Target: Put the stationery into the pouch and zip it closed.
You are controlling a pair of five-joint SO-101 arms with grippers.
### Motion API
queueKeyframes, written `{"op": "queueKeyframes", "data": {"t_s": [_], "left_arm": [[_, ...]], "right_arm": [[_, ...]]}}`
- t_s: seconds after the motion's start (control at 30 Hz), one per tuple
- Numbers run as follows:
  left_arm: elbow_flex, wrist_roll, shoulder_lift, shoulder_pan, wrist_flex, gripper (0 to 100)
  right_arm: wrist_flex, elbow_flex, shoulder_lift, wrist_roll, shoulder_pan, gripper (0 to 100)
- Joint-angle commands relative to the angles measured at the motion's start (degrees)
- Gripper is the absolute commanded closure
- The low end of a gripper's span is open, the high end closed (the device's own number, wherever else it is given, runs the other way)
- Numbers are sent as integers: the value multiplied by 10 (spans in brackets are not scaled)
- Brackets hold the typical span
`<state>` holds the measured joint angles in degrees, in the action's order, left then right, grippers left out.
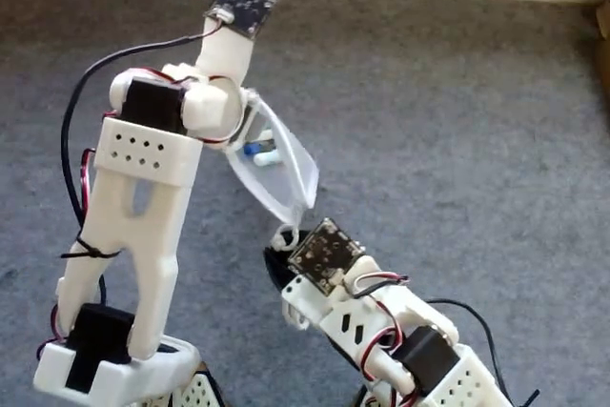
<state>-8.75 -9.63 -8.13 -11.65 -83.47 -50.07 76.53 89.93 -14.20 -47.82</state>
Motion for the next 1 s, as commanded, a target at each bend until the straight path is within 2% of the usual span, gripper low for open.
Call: {"op": "queueKeyframes", "data": {"t_s": [0.0, 0.2, 0.6, 0.8, 0.97], "left_arm": [[-54, -19, -2, -59, 5, 794], [-50, -74, -1, -123, 1, 794], [-44, -180, -8, -201, 1, 789], [-51, -197, -9, -225, 1, 788], [-110, -193, -9, -223, -25, 788]], "right_arm": [[15, -1, 8, -24, -14, 994], [15, 0, 8, -25, -14, 994], [14, 2, 8, -52, -12, 994], [14, 2, 8, -52, -12, 994], [14, 2, 8, -52, -11, 994]]}}
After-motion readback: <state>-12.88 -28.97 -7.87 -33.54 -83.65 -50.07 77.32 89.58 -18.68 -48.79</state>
